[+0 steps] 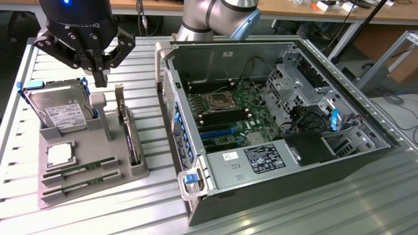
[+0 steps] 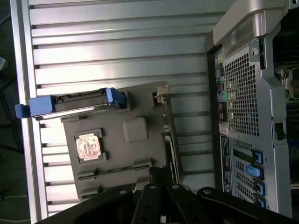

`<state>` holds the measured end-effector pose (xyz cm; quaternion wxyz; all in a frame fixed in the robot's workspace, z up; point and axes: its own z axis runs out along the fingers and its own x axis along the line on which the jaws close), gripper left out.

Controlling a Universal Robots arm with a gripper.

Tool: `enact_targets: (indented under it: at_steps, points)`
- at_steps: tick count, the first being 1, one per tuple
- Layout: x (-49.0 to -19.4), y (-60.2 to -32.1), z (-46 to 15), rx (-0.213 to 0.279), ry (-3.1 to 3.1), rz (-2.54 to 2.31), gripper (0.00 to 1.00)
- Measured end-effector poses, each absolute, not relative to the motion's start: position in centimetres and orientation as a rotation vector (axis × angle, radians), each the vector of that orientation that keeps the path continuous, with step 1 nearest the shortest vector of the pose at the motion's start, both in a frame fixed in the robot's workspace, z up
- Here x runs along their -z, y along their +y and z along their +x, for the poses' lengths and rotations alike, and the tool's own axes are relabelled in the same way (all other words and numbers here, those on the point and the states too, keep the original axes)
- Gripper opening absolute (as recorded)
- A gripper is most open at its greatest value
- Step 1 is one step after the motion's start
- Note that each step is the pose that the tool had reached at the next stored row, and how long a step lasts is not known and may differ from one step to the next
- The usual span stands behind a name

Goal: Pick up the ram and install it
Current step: 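Reach for the ram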

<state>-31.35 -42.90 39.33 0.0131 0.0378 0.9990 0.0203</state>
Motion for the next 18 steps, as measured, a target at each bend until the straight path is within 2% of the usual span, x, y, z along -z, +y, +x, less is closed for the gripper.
enact_targets:
  at_steps: [18]
  points:
    - [-39.3, -44.4, -31.3, -0.042, 3.112, 0.118, 0.1]
